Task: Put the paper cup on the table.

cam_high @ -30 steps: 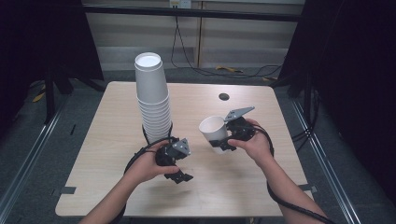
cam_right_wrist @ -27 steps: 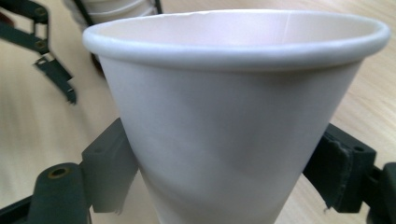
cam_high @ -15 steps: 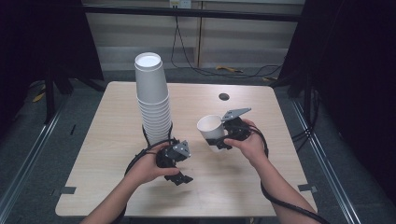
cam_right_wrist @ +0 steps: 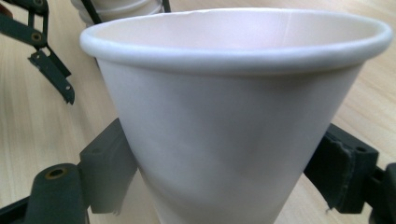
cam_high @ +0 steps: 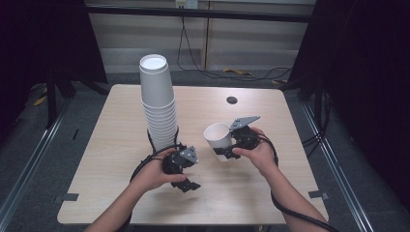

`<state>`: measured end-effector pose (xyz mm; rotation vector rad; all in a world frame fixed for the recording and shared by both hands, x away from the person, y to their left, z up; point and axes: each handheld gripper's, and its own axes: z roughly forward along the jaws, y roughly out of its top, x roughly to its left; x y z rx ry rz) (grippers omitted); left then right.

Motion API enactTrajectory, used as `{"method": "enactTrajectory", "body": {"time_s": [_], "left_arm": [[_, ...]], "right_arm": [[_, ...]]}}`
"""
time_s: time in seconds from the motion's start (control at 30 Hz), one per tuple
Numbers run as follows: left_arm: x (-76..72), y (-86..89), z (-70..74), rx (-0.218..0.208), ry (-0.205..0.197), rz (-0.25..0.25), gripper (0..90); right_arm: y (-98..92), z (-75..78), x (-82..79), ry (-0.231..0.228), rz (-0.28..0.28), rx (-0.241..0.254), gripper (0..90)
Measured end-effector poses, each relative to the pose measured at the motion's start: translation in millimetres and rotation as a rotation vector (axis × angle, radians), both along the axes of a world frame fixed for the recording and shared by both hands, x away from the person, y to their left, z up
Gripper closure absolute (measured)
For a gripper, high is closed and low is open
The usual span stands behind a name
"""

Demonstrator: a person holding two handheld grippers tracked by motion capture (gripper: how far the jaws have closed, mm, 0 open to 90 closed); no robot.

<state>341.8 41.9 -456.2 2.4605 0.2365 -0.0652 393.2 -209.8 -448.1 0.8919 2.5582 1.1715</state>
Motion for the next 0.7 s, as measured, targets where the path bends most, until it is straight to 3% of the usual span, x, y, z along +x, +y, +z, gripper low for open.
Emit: {"method": "enactTrajectory", "body": {"time_s": [0.7], "left_arm": [[0.6, -0.2, -0.5, -0.003, 0.003, 0.002, 15.5]], "right_arm": [[-4.3, -8.7, -6.4, -0.001, 0.027, 0.000, 17.8]]}}
